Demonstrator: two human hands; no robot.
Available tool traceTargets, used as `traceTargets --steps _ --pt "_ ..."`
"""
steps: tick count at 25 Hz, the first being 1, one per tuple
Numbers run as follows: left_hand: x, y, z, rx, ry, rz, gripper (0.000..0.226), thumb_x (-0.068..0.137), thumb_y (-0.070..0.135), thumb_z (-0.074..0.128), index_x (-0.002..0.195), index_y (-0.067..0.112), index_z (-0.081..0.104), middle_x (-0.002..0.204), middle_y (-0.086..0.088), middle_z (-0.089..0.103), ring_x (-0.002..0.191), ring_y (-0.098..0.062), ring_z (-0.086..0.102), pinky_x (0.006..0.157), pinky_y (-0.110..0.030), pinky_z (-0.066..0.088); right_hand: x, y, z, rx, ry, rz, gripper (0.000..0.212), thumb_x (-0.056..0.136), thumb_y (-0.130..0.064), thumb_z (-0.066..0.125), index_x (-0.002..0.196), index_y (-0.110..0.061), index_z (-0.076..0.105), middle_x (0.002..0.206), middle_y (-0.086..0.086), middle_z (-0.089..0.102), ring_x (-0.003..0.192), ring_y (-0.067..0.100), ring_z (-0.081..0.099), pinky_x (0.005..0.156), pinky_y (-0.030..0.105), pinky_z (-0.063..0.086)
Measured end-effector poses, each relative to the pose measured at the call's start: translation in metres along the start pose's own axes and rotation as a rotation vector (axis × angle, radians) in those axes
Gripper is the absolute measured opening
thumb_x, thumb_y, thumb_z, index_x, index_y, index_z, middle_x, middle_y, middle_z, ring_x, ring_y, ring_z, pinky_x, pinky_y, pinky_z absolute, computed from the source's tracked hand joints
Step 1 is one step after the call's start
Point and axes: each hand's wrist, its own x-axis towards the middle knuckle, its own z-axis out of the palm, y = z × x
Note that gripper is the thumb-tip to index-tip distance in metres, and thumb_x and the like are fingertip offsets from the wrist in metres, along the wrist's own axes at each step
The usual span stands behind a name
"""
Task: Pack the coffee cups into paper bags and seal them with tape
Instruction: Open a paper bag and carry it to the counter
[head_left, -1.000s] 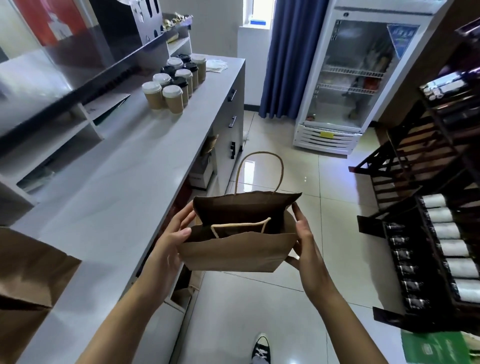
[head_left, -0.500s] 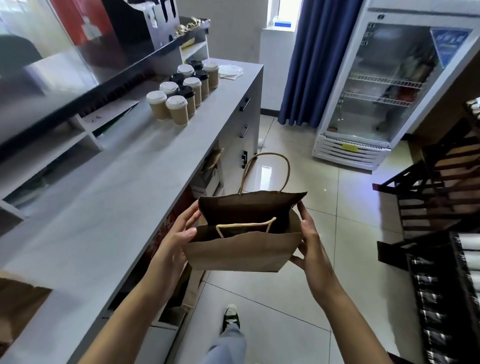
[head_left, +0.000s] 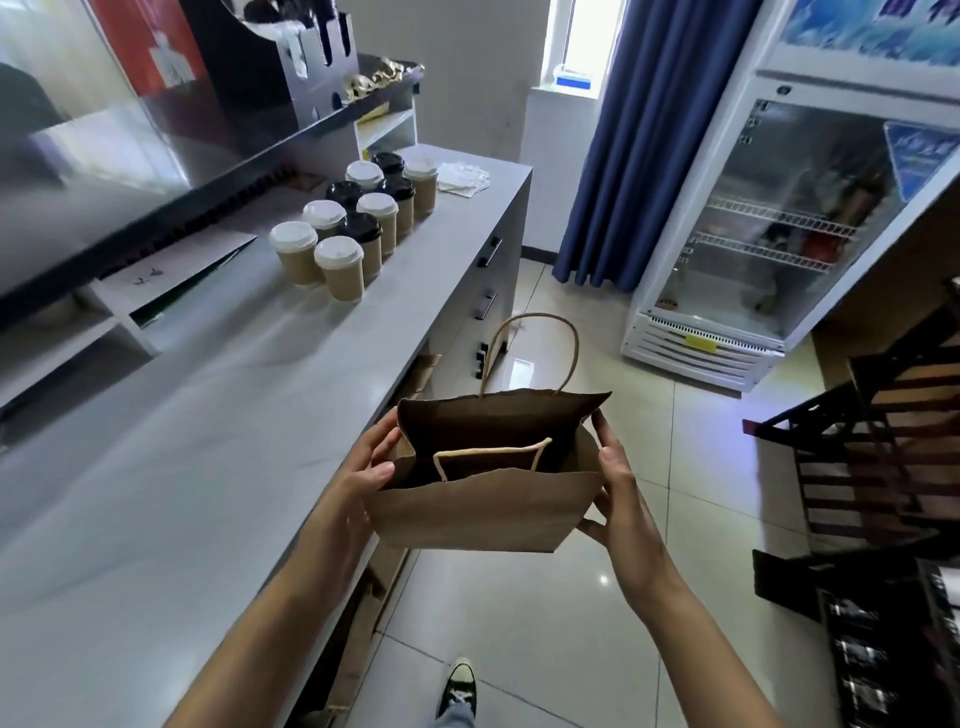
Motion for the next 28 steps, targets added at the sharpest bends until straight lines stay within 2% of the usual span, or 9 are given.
traceTargets --steps 4,8,9,12,15,20,23,26,28 --pt "0.048 0.014 -0.017 -0.068 0.030 0.024 0.074 0.075 0.044 0.056 0.148 0.034 0.048 0.150 0.013 0.053 0.137 -0.015 0.052 0.097 -0.035 0.050 0.057 -0.018 0.019 -0.017 -0.031 -0.013 0.074 0.075 -0.081 0.034 0.147 -0.069 0.024 0.156 -0.022 0.042 0.140 0.005 0.044 0.098 0.034 0.048" --pt "0.088 0.019 -0.034 -0.060 0.050 0.042 0.072 0.076 0.049 0.055 0.147 0.037 0.050 0.152 0.014 0.050 0.143 -0.016 0.046 0.109 -0.045 0.040 0.102 -0.025 0.032 -0.048 -0.024 -0.034 0.066 0.086 -0.072 0.031 0.151 -0.063 0.023 0.162 -0.021 0.034 0.147 0.008 0.035 0.114 0.045 0.039" --pt "0.096 0.021 -0.037 -0.075 0.064 0.040 0.072 0.075 0.049 0.056 0.146 0.038 0.051 0.152 0.014 0.051 0.142 -0.016 0.046 0.108 -0.044 0.041 0.113 -0.026 0.033 -0.061 -0.025 -0.040 0.064 0.089 -0.068 0.029 0.152 -0.061 0.024 0.161 -0.021 0.034 0.147 0.008 0.035 0.116 0.044 0.037" --pt "0.119 0.026 -0.043 -0.093 0.110 0.027 0.076 0.071 0.050 0.059 0.146 0.038 0.051 0.150 0.016 0.052 0.139 -0.015 0.050 0.100 -0.038 0.044 0.145 -0.033 0.036 -0.110 -0.046 -0.055 0.069 0.086 -0.071 0.031 0.153 -0.058 0.025 0.157 -0.023 0.039 0.145 0.007 0.038 0.117 0.042 0.036" --pt "0.142 0.027 -0.046 -0.063 0.132 0.018 0.077 0.071 0.054 0.057 0.147 0.042 0.048 0.152 0.019 0.049 0.141 -0.013 0.047 0.106 -0.042 0.042 0.177 -0.041 0.038 -0.114 -0.065 -0.060 0.066 0.088 -0.066 0.031 0.153 -0.056 0.027 0.149 -0.026 0.045 0.142 0.007 0.041 0.118 0.046 0.035" --pt "0.184 0.026 -0.045 -0.059 0.204 0.020 0.074 0.076 0.050 0.057 0.149 0.039 0.047 0.154 0.014 0.048 0.144 -0.017 0.043 0.113 -0.048 0.038 0.240 -0.051 0.035 -0.130 -0.152 -0.049 0.076 0.082 -0.079 0.034 0.154 -0.057 0.026 0.162 -0.015 0.037 0.149 0.013 0.035 0.121 0.056 0.030" --pt "0.209 0.026 -0.039 -0.039 0.296 0.019 0.072 0.077 0.054 0.056 0.147 0.043 0.047 0.154 0.018 0.047 0.146 -0.017 0.040 0.118 -0.052 0.033 0.284 -0.061 0.034 -0.129 -0.226 -0.032 0.070 0.089 -0.067 0.035 0.157 -0.050 0.025 0.157 -0.022 0.036 0.150 0.012 0.032 0.123 0.056 0.028" --pt "0.236 0.028 -0.026 -0.072 0.416 0.029 0.073 0.074 0.053 0.057 0.146 0.041 0.050 0.151 0.018 0.051 0.144 -0.015 0.043 0.115 -0.045 0.036 0.329 -0.070 0.030 -0.136 -0.324 -0.012 0.074 0.087 -0.069 0.037 0.157 -0.050 0.024 0.151 -0.030 0.036 0.152 0.014 0.027 0.124 0.054 0.025" --pt "0.252 0.028 -0.018 -0.073 0.477 0.045 0.070 0.077 0.051 0.057 0.146 0.038 0.051 0.151 0.015 0.052 0.144 -0.014 0.044 0.118 -0.048 0.034 0.357 -0.074 0.028 -0.145 -0.384 -0.001 0.073 0.087 -0.068 0.036 0.157 -0.051 0.023 0.138 -0.042 0.036 0.153 0.014 0.024 0.125 0.052 0.023"
